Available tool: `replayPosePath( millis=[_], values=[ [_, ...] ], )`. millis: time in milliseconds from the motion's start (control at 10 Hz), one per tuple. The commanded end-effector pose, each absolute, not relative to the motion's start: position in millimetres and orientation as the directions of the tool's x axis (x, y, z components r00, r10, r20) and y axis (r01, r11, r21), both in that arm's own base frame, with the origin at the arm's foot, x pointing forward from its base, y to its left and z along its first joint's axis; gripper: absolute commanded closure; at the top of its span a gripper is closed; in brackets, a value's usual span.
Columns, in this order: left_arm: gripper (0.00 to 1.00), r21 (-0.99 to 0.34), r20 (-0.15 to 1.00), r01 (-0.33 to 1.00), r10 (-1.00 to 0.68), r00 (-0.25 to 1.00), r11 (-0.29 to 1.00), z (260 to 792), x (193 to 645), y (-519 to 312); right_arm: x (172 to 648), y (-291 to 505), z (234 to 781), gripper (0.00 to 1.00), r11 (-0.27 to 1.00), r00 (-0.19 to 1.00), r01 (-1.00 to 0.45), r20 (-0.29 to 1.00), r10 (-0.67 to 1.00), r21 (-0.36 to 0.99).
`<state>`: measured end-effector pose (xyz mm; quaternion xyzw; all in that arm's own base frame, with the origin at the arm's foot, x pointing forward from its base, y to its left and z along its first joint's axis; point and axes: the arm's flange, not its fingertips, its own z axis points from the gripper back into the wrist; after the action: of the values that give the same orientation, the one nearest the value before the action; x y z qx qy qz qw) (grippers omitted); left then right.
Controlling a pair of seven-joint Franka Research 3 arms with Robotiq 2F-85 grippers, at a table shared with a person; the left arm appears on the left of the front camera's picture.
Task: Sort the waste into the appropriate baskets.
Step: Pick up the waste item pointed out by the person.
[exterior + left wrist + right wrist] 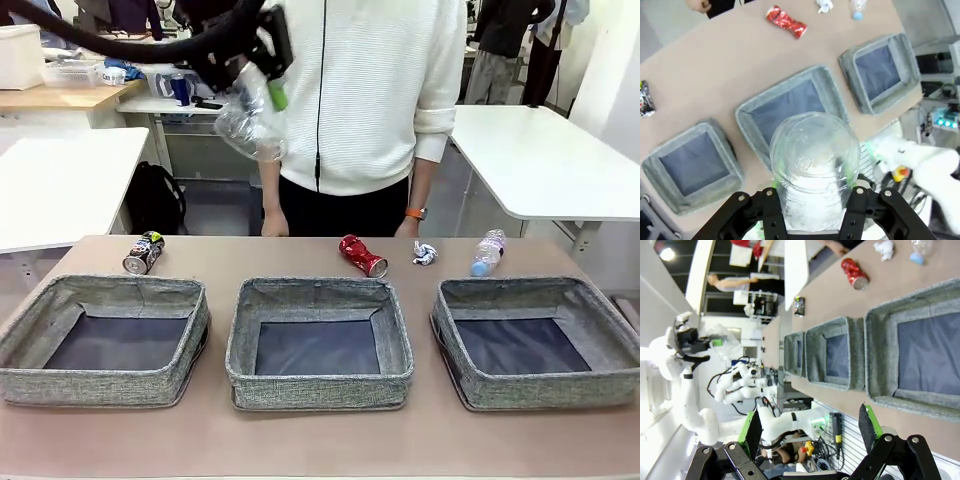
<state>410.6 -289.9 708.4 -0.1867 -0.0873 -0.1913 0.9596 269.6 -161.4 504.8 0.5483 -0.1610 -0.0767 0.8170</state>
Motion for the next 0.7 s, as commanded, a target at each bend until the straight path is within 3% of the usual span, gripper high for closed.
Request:
replayPosePath(
  millis=[0,600],
  values=[
    [0.53,-0.316,0.188,0.338,-0.29,0.938,0.887,727.2,415.6,-315.7,269.5,-159.4,504.2,0.0,0.374,0.932,-0.082,0.204,-0.3,0.924],
    [0.53,-0.349,0.091,0.229,-0.21,0.973,0.909,760.8,433.2,-340.1,269.5,-159.4,504.2,0.0,0.374,0.932,-0.082,0.204,-0.3,0.924]
  ],
)
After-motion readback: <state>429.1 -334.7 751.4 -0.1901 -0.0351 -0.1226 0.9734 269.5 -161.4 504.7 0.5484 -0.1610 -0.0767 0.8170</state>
